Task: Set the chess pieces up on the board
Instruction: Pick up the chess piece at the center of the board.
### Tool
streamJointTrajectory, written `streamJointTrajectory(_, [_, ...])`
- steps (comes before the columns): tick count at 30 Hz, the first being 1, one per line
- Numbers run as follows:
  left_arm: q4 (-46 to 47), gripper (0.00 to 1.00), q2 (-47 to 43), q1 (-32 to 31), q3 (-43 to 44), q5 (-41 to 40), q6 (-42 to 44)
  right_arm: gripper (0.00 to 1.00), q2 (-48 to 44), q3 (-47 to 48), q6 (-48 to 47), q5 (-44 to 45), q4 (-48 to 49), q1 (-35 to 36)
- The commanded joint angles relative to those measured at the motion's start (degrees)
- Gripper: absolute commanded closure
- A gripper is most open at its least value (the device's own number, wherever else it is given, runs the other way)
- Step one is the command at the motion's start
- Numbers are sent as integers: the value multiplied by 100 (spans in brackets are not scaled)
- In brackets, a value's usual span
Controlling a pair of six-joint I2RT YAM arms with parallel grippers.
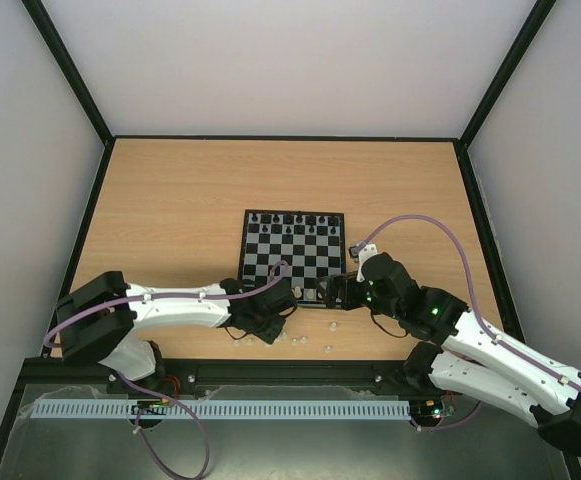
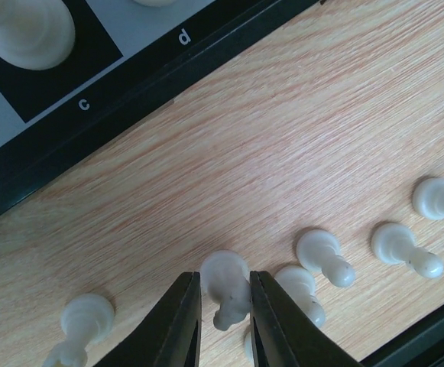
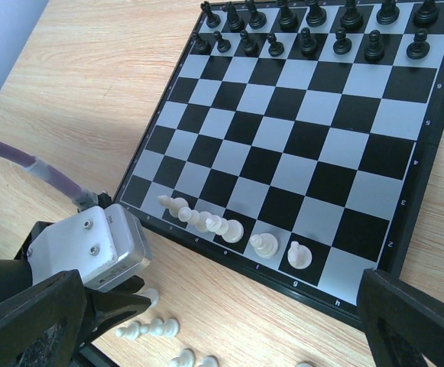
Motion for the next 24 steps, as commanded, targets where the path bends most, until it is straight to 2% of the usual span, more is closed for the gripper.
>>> streamJointTrajectory(1, [6, 80, 118, -37, -15, 35, 38, 2, -78, -25, 1, -6, -45, -16])
streamJointTrajectory(9, [-155, 92, 179, -37, 145, -50, -52, 2, -94, -30, -15, -31, -38, -14])
streamJointTrajectory(15, [-825, 92, 181, 16, 800, -343, -377, 2, -151, -24, -9, -73, -48, -14])
streamJointTrajectory(24, [-1921, 93, -54, 678, 1689, -952, -1022, 2, -259, -17, -79, -267, -5, -15])
